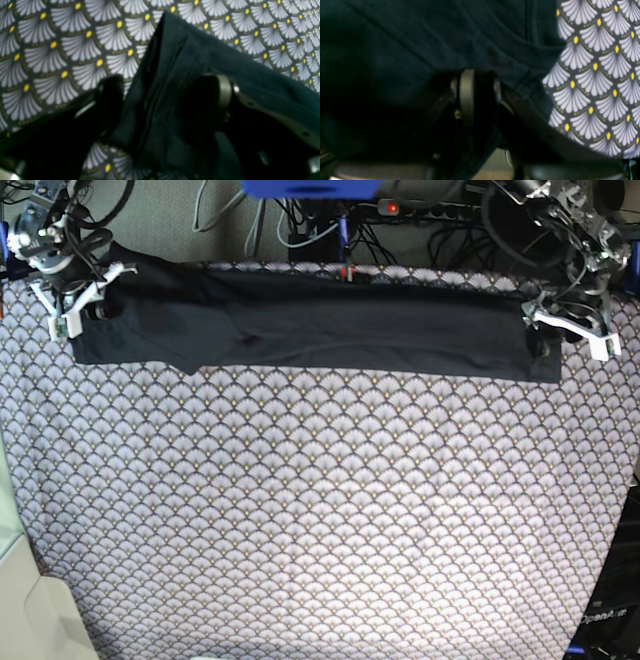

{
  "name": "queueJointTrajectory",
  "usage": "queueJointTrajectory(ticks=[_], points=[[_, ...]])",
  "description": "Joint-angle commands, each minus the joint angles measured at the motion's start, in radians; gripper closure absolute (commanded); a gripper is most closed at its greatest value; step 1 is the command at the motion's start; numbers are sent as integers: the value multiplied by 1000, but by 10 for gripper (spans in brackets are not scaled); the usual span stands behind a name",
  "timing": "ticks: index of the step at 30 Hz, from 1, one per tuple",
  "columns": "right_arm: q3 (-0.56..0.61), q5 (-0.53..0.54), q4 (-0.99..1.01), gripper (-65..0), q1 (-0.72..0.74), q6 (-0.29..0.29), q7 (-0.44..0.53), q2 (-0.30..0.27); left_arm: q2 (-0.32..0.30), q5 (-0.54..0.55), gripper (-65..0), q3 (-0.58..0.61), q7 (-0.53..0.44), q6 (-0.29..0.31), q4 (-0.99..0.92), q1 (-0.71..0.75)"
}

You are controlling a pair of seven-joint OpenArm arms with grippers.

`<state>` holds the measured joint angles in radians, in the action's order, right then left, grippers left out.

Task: Fold the T-shirt properly
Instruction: 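Regrip the strip's other end with the left gripper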

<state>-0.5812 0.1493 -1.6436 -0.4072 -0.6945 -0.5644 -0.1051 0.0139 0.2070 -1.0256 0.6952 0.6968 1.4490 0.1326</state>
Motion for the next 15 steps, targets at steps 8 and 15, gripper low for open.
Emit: queueJointTrajectory(ticks=[8, 15], points=[[2, 5, -8, -88, 17, -4, -6, -8, 2, -5, -453, 1, 19, 1, 6, 8], [2, 5, -10, -88, 17, -4, -6, -8, 2, -4, -12, 3, 21, 1, 8, 28]])
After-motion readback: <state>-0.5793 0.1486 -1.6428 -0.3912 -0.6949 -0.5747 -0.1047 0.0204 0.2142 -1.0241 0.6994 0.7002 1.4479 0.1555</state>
